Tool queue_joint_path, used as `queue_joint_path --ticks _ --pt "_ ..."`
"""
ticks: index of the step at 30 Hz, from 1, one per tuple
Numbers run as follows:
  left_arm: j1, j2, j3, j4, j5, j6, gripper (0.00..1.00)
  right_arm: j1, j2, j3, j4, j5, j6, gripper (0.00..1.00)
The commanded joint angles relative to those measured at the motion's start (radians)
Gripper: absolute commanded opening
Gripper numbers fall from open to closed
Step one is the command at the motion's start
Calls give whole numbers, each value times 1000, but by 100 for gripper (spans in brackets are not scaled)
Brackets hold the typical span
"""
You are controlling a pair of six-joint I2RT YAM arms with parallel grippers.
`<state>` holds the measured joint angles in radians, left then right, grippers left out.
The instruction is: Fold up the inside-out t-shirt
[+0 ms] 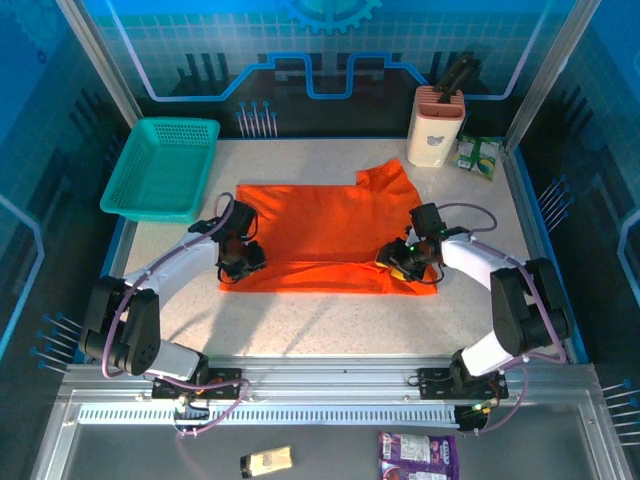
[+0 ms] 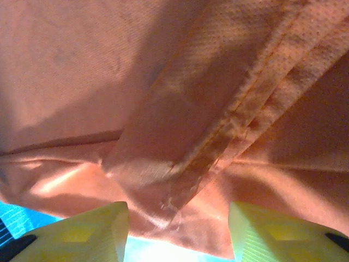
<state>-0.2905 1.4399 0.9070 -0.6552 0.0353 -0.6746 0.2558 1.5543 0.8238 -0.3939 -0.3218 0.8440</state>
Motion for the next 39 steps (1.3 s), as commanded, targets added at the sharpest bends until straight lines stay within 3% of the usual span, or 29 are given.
queue_joint_path --ticks 1,13,21,23,31,39 --pt "-6 2 -13 4 24 -11 20 -6 46 4 55 -22 51 54" --pt "-6 0 -13 -8 17 -12 21 -7 93 49 163 -89 112 55" --pt "-6 -4 4 -19 9 -13 21 -12 159 188 291 -185 127 53" --pt "-6 -7 10 -25 8 -13 22 -16 166 227 255 -206 101 53" --pt "-6 -9 15 -32 5 -6 22 -15 46 194 32 -99 -24 54" --pt "-6 22 9 -25 12 0 22 55 87 142 115 -195 14 57"
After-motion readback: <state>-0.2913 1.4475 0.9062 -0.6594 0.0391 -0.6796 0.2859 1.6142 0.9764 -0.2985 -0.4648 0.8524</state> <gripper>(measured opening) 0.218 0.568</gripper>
